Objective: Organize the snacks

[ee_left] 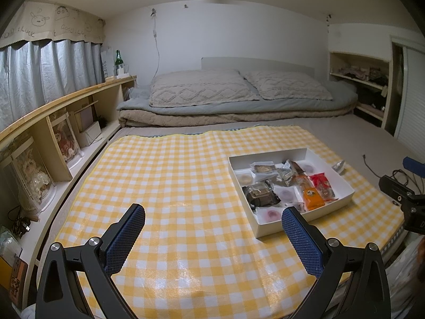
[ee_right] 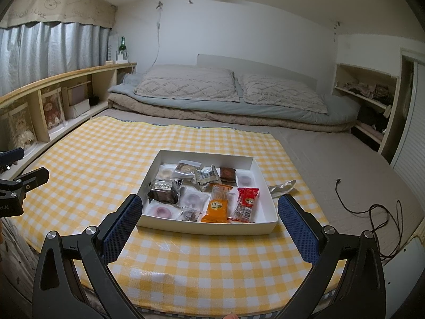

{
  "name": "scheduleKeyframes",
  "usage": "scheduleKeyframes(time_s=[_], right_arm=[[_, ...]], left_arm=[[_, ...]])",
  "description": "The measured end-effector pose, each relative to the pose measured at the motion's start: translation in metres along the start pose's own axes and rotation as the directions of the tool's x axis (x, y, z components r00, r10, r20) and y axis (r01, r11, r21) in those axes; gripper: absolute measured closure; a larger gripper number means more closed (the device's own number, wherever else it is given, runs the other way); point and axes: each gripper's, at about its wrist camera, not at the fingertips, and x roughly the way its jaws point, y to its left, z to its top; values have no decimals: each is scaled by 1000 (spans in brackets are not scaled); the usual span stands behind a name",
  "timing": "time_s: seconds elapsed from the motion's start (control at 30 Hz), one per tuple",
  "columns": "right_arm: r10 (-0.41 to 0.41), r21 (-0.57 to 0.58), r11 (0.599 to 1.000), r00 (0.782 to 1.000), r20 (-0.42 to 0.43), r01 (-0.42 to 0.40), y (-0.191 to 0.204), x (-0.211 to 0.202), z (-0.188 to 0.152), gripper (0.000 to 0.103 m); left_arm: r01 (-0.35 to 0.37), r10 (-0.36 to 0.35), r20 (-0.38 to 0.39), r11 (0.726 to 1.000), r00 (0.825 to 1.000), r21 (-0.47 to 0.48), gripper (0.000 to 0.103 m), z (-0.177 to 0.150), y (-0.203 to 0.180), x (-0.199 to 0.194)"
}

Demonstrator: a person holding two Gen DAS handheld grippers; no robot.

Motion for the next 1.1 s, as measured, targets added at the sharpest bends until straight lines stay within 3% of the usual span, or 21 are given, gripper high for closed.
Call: scheduleKeyframes(time_s=[1.1], right_arm=[[1, 10, 1000, 1000, 1, -1, 4, 0, 0, 0]], left_arm=[[-9, 9, 6, 1000, 1000, -19, 0, 2, -7, -2]])
